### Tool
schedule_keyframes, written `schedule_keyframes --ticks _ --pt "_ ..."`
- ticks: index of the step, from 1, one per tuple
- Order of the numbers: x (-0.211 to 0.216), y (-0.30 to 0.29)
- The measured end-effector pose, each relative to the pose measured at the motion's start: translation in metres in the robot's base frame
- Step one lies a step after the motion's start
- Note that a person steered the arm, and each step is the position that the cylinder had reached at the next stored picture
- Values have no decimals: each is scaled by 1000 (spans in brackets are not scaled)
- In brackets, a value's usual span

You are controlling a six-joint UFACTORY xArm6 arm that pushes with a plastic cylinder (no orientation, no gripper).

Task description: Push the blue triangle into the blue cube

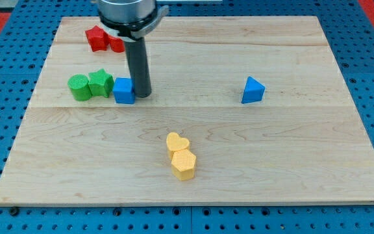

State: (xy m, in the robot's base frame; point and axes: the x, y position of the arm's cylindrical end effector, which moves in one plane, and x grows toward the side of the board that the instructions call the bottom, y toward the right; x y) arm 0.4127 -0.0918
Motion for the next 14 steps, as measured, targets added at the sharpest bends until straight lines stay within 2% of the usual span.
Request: schedule_keyframes --ticks 1,2,3,4,5,6,7,8,9,11,12,13,14 --pt "-3 11" --pt "-43 127" --pt "-46 239" --pt "-14 289" --pt "19 221" --pt "13 127" --pt "12 118" --pt "39 176" --pt "8 222" --pt "-20 138" --pt "-27 193" --pt "-33 193" --pt "-33 159"
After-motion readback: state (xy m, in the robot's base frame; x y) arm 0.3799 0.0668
